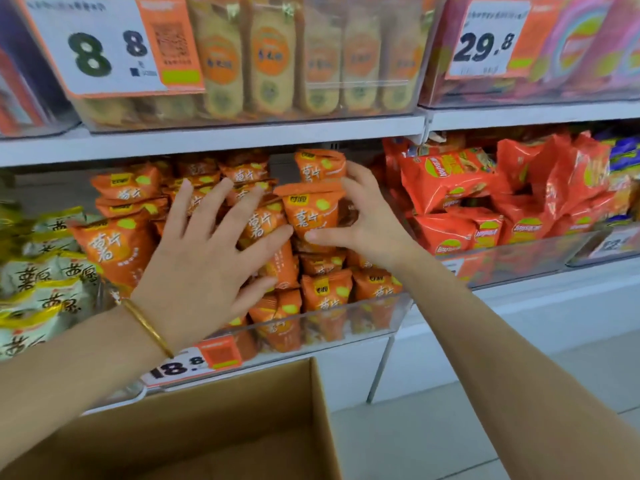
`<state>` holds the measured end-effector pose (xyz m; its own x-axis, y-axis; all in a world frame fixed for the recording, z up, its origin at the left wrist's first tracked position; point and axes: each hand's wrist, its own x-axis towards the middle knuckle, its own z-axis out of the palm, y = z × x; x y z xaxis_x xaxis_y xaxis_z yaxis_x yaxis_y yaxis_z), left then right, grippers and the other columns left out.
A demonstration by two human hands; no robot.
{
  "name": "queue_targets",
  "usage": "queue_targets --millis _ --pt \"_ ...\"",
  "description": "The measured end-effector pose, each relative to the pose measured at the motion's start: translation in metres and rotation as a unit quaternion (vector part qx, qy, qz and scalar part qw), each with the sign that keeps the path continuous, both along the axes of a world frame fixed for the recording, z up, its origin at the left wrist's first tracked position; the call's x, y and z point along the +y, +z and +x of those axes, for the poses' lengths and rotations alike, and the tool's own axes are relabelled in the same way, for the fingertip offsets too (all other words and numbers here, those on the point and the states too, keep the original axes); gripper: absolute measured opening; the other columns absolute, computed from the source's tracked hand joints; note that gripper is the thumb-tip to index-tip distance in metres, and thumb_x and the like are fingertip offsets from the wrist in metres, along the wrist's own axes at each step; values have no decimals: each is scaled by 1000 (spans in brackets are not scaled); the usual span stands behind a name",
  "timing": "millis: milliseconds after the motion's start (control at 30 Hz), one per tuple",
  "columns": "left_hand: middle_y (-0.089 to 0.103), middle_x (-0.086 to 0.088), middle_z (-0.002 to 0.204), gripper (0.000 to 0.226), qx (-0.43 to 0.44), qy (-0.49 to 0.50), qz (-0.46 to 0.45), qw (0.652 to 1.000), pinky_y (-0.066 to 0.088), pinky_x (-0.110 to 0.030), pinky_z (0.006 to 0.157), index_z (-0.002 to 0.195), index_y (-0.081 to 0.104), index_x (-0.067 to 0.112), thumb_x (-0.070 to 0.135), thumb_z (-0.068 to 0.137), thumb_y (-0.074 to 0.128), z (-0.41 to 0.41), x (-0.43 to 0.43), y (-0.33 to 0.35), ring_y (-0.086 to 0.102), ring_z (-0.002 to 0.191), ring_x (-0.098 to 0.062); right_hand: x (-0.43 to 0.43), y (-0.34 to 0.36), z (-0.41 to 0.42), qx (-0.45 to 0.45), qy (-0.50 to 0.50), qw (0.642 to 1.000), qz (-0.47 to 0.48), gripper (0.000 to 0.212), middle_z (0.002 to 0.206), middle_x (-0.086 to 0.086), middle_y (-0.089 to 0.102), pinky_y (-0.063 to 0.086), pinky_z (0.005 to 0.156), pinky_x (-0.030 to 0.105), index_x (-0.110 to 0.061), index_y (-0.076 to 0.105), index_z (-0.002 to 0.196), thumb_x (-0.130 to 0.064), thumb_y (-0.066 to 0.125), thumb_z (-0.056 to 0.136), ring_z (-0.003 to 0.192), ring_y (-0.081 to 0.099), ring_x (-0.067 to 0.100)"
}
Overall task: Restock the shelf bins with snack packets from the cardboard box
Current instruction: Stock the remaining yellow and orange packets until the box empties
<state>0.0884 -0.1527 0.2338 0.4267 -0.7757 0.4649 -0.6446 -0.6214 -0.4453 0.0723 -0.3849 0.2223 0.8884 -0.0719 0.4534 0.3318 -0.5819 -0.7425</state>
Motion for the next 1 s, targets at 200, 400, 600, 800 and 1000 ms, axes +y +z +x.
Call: queue_targets --millis 200,400,600,800,1000 --pt "39 -21 145 56 -1 -24 4 1000 26 -69 102 135 51 25 52 86 42 7 5 -4 37 130 -47 -11 3 34 78 14 995 63 60 146 -3 28 28 110 24 -25 55 125 -21 82 72 134 32 11" --pt "39 -20 146 56 -11 -41 -1 999 30 -66 101 136 48 26 51 86 43 12 6 -5 39 129 -46 -4 13 93 192 56 968 153 71 117 5 66 48 98 39 -16 61 117 -22 80 50 110 61 20" --pt "41 -19 144 57 -13 -43 -4 999 31 -66 101 134 50 26 51 84 48 14 5 -8 39 130 -45 3 15 114 251 49 943 215 26 103 13 68 50 75 29 -7 65 96 -14 63 71 91 64 23" --pt "42 -19 143 57 -10 -40 -8 999 31 -66 100 135 49 26 51 84 47 14 5 -7 40 129 -45 4 13 104 198 -28 952 232 69 104 14 69 55 86 42 -3 61 112 -25 70 47 97 67 29" --pt "42 -20 143 57 -9 -43 -13 999 30 -66 101 135 49 26 51 84 47 14 6 -9 40 129 -45 -2 0 65 135 -105 935 310 34 105 10 70 55 89 46 -10 64 103 -8 76 72 97 67 25"
